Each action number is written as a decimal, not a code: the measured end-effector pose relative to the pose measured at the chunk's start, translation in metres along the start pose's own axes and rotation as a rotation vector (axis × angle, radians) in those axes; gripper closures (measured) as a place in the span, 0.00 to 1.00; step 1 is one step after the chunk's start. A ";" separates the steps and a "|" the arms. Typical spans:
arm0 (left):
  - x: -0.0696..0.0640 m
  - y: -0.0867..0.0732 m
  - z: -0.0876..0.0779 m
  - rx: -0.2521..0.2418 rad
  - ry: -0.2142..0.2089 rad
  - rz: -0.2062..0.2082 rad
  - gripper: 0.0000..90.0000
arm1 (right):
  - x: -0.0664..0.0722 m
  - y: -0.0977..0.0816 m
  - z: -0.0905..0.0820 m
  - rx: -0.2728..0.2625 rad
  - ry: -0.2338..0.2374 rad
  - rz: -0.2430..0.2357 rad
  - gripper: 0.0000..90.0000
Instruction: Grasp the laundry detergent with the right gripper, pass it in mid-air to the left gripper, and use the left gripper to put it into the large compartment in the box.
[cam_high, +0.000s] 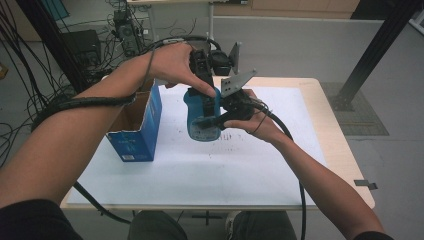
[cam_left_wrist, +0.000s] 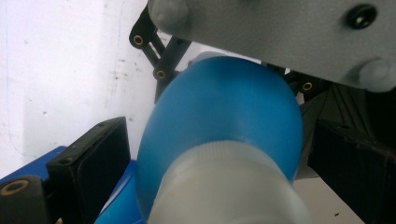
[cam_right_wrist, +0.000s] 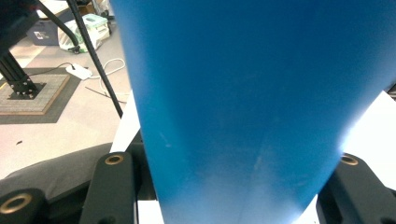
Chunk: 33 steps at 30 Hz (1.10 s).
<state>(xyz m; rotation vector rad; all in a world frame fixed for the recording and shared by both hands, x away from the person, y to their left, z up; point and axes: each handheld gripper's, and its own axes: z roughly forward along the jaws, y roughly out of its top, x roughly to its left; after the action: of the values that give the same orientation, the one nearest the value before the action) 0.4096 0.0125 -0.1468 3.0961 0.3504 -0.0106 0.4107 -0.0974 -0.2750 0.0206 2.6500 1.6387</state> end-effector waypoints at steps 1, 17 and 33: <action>0.000 0.000 0.000 0.000 0.000 0.000 0.07 | 0.000 0.000 0.000 -0.001 -0.001 0.001 0.49; 0.000 -0.001 -0.002 0.002 0.002 0.005 0.07 | 0.000 0.002 0.001 -0.010 0.002 -0.002 0.49; -0.001 -0.002 -0.002 0.001 -0.002 0.002 0.07 | -0.001 0.002 0.001 -0.010 0.004 0.000 0.49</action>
<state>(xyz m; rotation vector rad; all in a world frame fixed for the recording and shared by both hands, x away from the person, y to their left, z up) 0.4085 0.0140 -0.1445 3.0969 0.3469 -0.0143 0.4113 -0.0954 -0.2734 0.0175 2.6441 1.6542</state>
